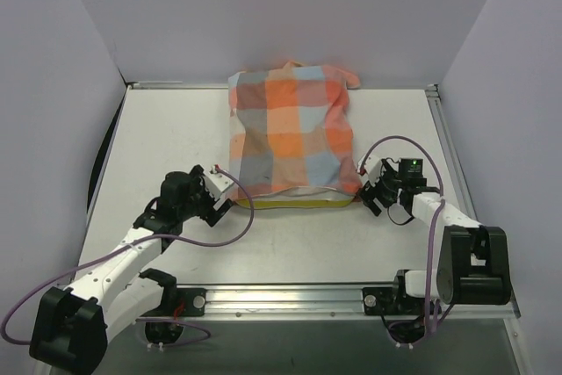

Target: Put the pillow into the pillowcase

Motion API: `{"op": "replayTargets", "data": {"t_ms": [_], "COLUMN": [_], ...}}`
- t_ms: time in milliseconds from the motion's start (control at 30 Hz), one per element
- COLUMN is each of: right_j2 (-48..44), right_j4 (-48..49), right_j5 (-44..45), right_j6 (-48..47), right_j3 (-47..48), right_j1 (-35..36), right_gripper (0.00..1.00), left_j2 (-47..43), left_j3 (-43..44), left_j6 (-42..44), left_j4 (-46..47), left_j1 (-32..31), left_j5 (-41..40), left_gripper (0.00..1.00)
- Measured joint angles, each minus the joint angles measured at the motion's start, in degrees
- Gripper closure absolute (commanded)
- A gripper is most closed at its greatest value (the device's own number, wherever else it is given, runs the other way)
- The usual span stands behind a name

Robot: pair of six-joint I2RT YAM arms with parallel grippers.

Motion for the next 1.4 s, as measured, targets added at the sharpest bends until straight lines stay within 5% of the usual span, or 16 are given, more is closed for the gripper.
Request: {"op": "replayTargets", "data": {"t_ms": [333,700,900,967,1100,1400], "right_j2": [5.1,9.2,8.9,9.0,10.6,10.8], "right_j4": [-1.7,-9.2,-12.2,-12.0,-11.9,-12.9], "right_j5": [-2.6,-4.6,-4.7,-3.9,-2.0,0.9], "right_j6": [-5.4,-10.0,-11.0,-11.0,-10.2,-8.6], "right_j3": [6.2,11.9,12.3,12.3,13.2,14.5], "right_j1": [0.3,2.3,4.5,5.8,8.1,8.3], "right_gripper": [0.37,0.34,0.4,0.5,1.0,1.0], "left_j2": [3.3,3.7,3.3,3.3,3.3,9.6], "left_j3": [-0.4,-0.8,-1.4,-1.4,-1.4,-0.7], "left_j6": [2.7,10.6,12.3,12.3,12.5,14.5], "left_j4": [2.1,0.3,-0.2,-0.2,-0.6,-0.9], "left_j1": [2.9,4.6,5.0,5.0,5.3,5.1], "left_j5": [1.6,5.8,6.7,6.9,7.6,8.8], "left_gripper": [0.03,0.02,0.02,0.03,0.03,0.06]}}
